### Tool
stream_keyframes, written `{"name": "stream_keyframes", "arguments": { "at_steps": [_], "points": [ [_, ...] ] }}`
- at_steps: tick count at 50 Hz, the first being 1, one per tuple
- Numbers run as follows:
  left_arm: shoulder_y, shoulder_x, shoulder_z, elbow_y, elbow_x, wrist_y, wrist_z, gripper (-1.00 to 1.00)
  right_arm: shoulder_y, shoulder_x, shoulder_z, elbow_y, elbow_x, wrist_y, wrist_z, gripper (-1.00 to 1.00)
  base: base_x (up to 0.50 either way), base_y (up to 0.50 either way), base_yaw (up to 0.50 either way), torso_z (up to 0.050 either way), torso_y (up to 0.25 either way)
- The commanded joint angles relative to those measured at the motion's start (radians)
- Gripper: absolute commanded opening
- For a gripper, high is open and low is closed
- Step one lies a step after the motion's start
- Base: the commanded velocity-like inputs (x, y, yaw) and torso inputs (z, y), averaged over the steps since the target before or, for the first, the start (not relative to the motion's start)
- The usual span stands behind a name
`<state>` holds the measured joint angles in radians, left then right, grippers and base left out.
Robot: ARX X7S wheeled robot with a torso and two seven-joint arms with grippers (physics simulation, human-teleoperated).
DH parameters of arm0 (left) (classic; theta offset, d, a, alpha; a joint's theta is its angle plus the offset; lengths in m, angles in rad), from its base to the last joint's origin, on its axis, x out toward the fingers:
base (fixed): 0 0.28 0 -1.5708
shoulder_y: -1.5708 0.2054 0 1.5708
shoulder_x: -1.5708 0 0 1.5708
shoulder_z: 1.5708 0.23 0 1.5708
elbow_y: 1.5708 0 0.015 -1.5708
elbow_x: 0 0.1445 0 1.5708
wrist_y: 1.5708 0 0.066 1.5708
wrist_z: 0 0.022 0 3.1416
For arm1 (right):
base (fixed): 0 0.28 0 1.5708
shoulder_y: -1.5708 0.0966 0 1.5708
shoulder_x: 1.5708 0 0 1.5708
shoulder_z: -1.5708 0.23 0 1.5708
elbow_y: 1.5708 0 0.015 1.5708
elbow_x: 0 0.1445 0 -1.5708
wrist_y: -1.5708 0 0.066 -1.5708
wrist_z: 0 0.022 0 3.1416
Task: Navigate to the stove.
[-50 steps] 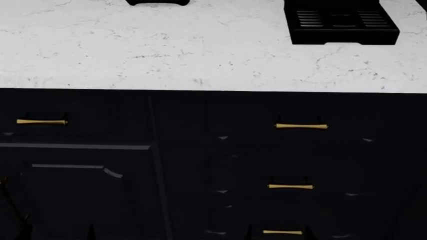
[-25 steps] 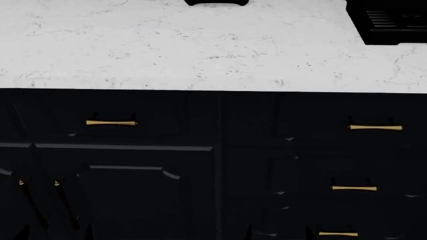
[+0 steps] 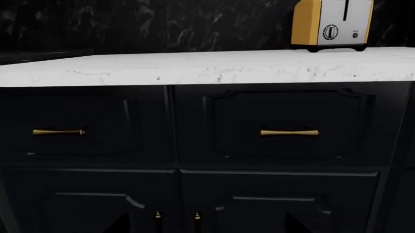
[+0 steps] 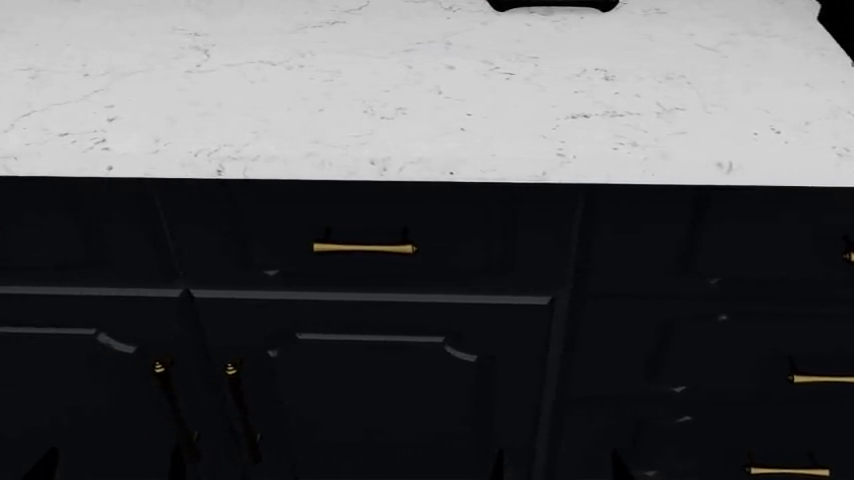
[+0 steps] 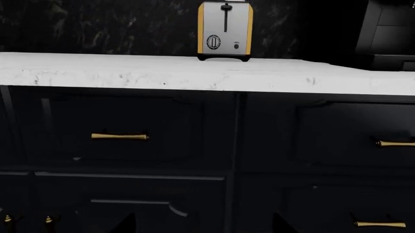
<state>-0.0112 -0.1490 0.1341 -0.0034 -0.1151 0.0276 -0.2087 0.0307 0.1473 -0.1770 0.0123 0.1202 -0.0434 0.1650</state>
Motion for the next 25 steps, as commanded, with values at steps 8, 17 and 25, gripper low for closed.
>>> {"name": "stream_keyframes", "arguments": {
  "at_steps": [8, 17, 25],
  "points": [
    [-0.004, -0.012, 0.008, 0.010, -0.013, -0.010, -0.015, 1.00, 0.004, 0.010, -0.013, 0.003, 0.006, -0.003, 0.015, 1.00, 0.00, 0.50, 0.00, 0.000, 0.000],
    [-0.001, -0.016, 0.014, 0.008, -0.018, -0.004, -0.020, 1.00, 0.002, 0.015, -0.021, 0.000, 0.007, -0.002, 0.021, 1.00, 0.00, 0.50, 0.00, 0.000, 0.000],
    [-0.009, -0.001, 0.027, -0.146, -0.002, 0.140, -0.013, 1.00, 0.001, 0.020, -0.025, 0.003, 0.012, -0.005, 0.025, 1.00, 0.00, 0.50, 0.00, 0.000, 0.000]
  ]
}}
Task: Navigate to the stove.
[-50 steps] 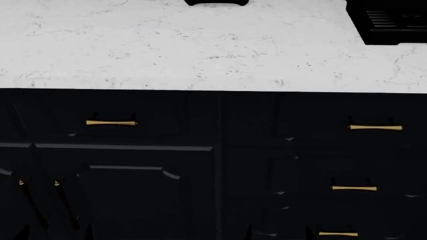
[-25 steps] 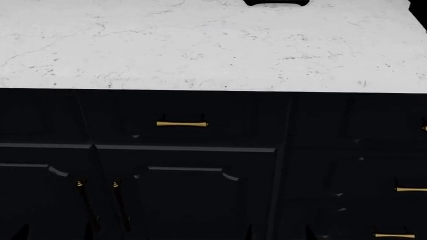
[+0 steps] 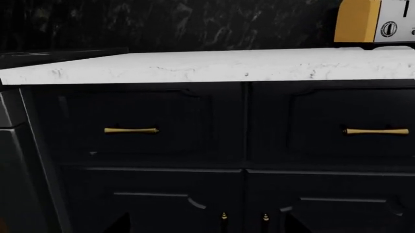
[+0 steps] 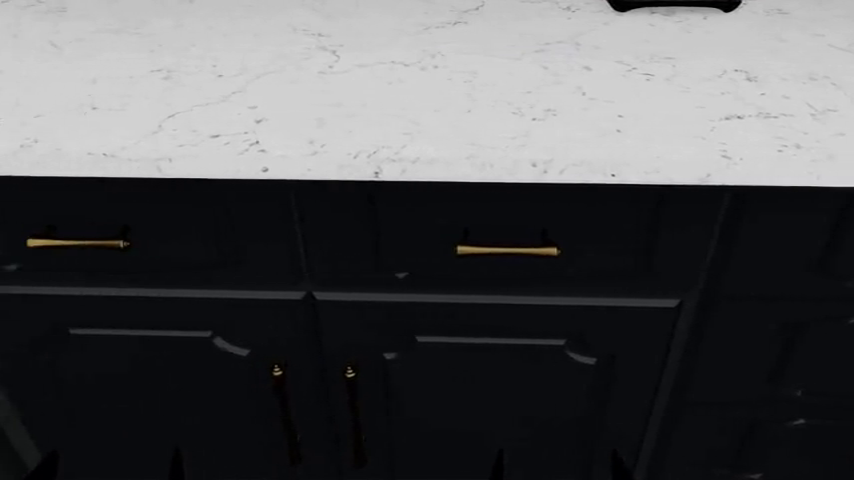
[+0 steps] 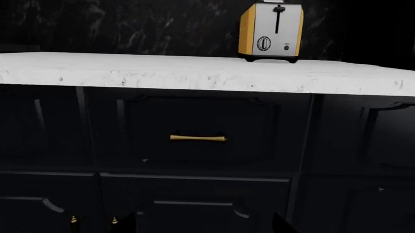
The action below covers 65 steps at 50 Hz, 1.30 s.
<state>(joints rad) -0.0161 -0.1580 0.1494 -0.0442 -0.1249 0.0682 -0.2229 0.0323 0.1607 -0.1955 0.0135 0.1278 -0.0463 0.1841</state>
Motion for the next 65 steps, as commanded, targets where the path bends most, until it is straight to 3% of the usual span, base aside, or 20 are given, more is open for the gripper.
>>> {"name": "stream_keyframes", "arguments": {
  "at_steps": [1, 8, 12, 65],
  "points": [
    [-0.004, 0.006, 0.012, -0.098, 0.006, 0.093, 0.000, 1.00, -0.001, 0.008, -0.009, 0.000, -0.001, 0.000, 0.009, 1.00, 0.00, 0.50, 0.00, 0.000, 0.000],
    [-0.009, 0.004, 0.020, -0.105, 0.008, 0.098, -0.004, 1.00, -0.003, 0.012, -0.011, -0.003, 0.010, -0.003, 0.009, 1.00, 0.00, 0.50, 0.00, 0.000, 0.000],
    [0.003, -0.018, 0.020, 0.066, -0.010, -0.055, -0.019, 1.00, -0.002, 0.014, -0.013, -0.002, 0.012, -0.003, 0.011, 1.00, 0.01, 0.50, 0.00, 0.000, 0.000],
    [-0.014, -0.040, 0.042, 0.039, -0.031, -0.045, -0.045, 1.00, 0.018, 0.032, -0.047, 0.022, 0.021, -0.003, 0.040, 1.00, 0.00, 0.50, 0.00, 0.000, 0.000]
  ]
}}
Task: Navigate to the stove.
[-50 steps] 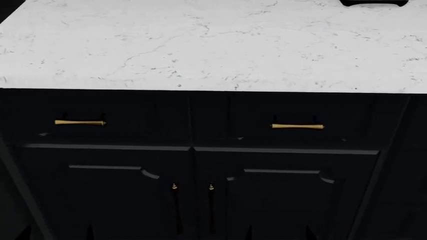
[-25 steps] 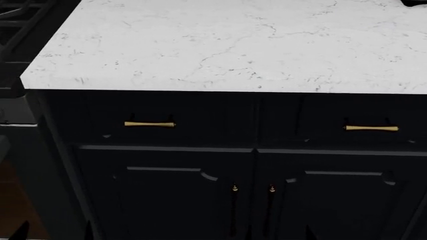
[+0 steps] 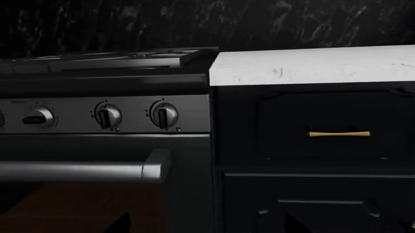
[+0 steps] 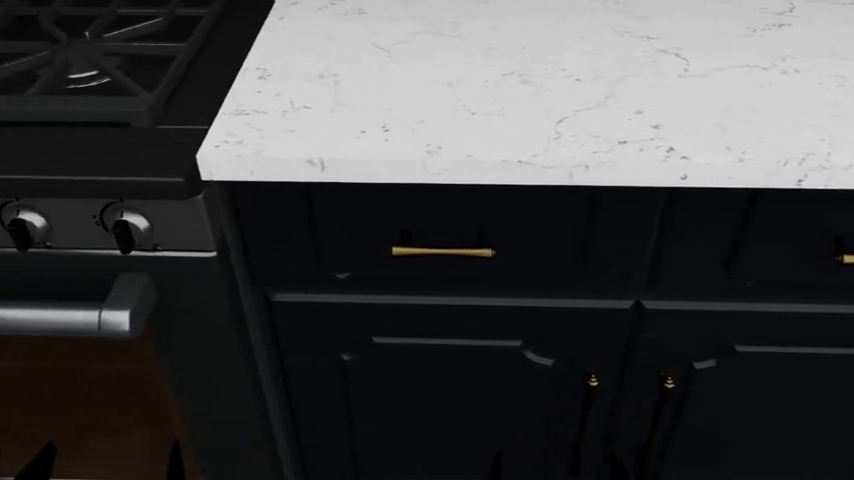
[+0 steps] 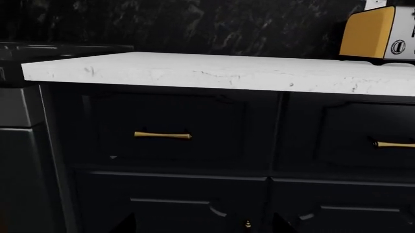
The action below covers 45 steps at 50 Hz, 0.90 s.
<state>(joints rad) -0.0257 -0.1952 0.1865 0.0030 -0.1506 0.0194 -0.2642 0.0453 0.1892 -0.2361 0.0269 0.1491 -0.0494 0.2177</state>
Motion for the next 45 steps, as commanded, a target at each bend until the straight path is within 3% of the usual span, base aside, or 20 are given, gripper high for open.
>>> {"name": "stream_keyframes", "arguments": {
  "at_steps": [1, 45],
  "points": [
    [-0.005, -0.003, 0.005, -0.012, -0.005, 0.008, -0.003, 1.00, 0.006, 0.004, -0.007, 0.011, 0.000, -0.002, 0.006, 1.00, 0.01, 0.50, 0.00, 0.000, 0.000],
    [-0.010, -0.019, 0.016, -0.020, -0.023, 0.014, -0.025, 1.00, 0.009, 0.018, -0.025, 0.014, 0.017, -0.018, 0.024, 1.00, 0.04, 0.50, 0.00, 0.000, 0.000]
  ]
}}
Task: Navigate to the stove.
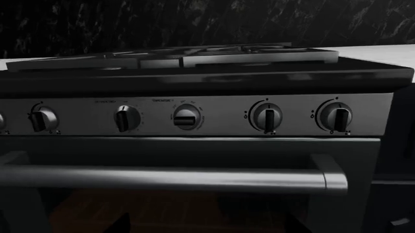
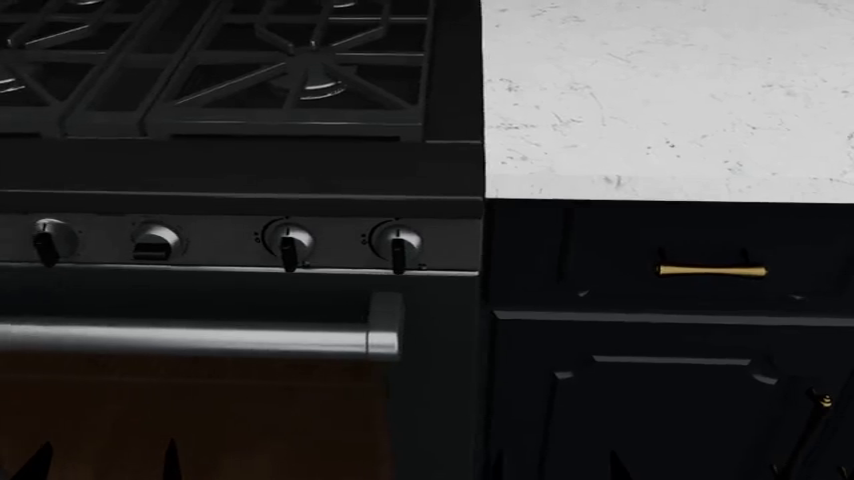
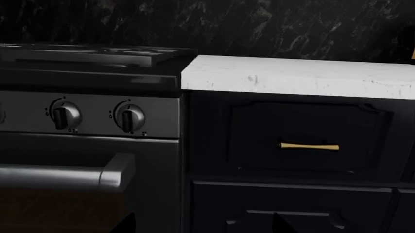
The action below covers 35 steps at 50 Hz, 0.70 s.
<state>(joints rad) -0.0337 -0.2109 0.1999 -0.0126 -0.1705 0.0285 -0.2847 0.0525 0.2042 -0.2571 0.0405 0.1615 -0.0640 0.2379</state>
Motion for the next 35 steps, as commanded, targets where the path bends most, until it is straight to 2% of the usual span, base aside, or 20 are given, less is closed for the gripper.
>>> {"name": "stream_keyframes", "arguments": {
  "at_steps": [1, 35],
  "points": [
    [-0.005, -0.003, 0.003, -0.009, -0.002, 0.004, -0.006, 1.00, 0.001, 0.004, -0.004, -0.001, 0.006, -0.002, 0.004, 1.00, 0.05, 0.50, 0.00, 0.000, 0.000],
    [-0.003, -0.015, 0.017, 0.001, -0.016, 0.006, -0.017, 1.00, 0.001, 0.015, -0.019, -0.001, 0.024, -0.018, 0.006, 1.00, 0.08, 0.50, 0.00, 0.000, 0.000]
  ]
}}
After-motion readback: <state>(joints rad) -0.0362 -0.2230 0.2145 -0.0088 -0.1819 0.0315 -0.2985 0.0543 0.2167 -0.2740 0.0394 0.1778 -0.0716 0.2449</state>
